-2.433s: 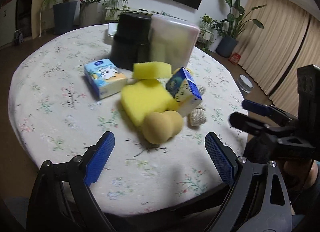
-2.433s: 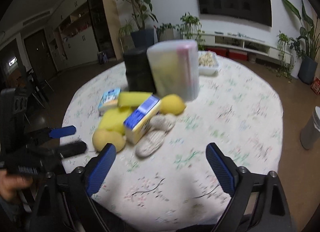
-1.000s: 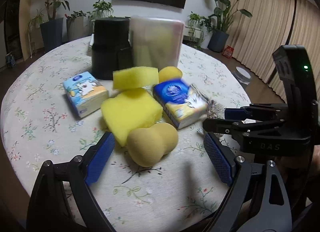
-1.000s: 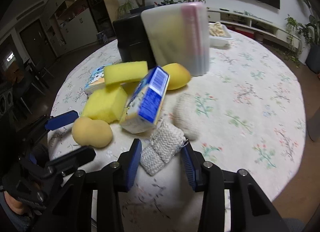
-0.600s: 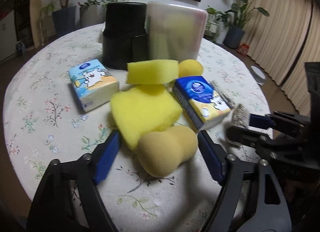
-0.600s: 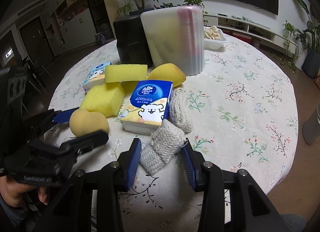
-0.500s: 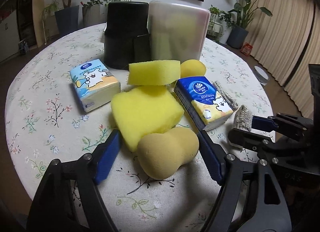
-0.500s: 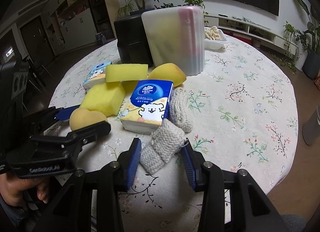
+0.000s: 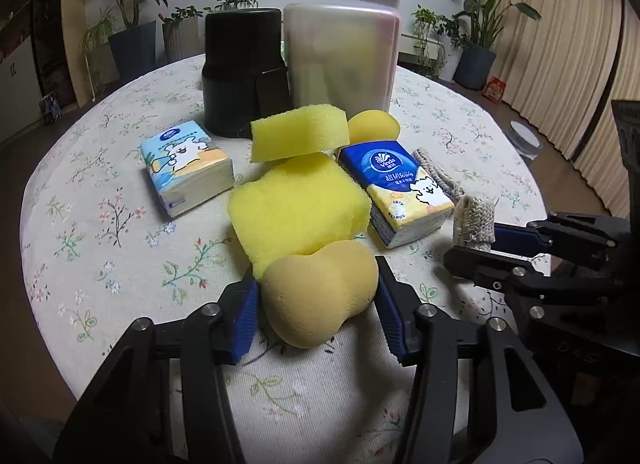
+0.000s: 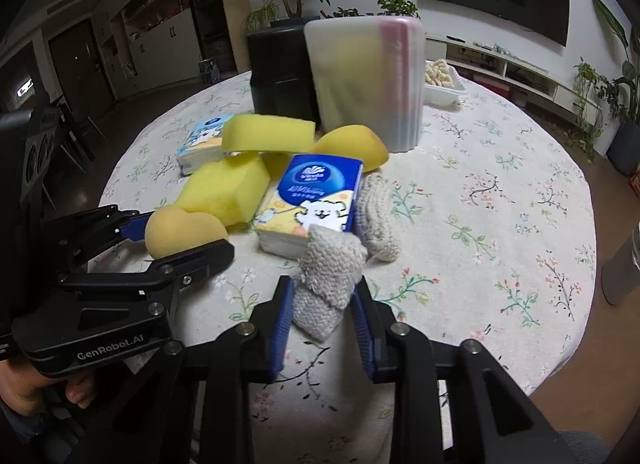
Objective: Organize soft objects
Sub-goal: 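Grasp the tan gourd sponge with the left tool while the right tool grasps the knitted mitt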
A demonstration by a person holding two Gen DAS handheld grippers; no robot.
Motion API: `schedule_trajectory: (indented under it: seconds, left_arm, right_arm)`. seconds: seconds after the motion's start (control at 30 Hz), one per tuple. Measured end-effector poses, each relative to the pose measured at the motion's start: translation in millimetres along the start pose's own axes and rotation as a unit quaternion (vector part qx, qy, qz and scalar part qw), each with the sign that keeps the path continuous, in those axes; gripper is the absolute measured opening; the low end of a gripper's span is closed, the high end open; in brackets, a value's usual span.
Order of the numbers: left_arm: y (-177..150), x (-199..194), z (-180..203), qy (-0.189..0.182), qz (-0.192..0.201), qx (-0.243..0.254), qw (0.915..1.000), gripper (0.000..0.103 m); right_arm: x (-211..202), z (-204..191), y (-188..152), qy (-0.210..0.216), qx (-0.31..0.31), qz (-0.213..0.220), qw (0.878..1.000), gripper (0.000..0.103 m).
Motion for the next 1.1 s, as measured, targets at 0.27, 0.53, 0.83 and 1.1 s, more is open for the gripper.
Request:
schedule_trajectory:
  seconds: [0.27, 0.53, 0.83, 1.1]
  left_arm:
    - [-5.6, -12.4, -1.7, -0.028, 0.003, -0.022, 0.9994, 0.048]
    - [-10.4, -11.4, -1.1, -0.079, -0.032, -0.031, 0.9959, 0.05]
    - [-13.3, -18.4, -3.2, -0.061, -0.037, -0.058, 0.9958, 0.067]
    - [-23.2, -23.7, 8.2, -0.024, -0.034, -0.063, 0.9971, 0.074]
  right_arm:
    - [-2.9, -0.9, -1.6, -0.003, -0.001, 0.002, 1.0, 0.029]
    - [-7.0, -1.3, -5.8, -0.002, 0.006, 0.0, 1.0, 0.029]
    - [-7.1, -4.3, -7.1, -0.009, -0.003, -0.002, 1.0, 0.028]
    - [-6.9, -5.6, -8.0, -0.009, -0.009, -0.002, 1.0, 0.028]
Point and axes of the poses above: each gripper's, at about its wrist camera, not at the fingertips, and x roughly the way its jaws point, z to its right, y to its top, the point moved 4 cm from there along x, roughly the way its jaws point, and after that the axes turned 1 degree about x, right-handed, at the moved point
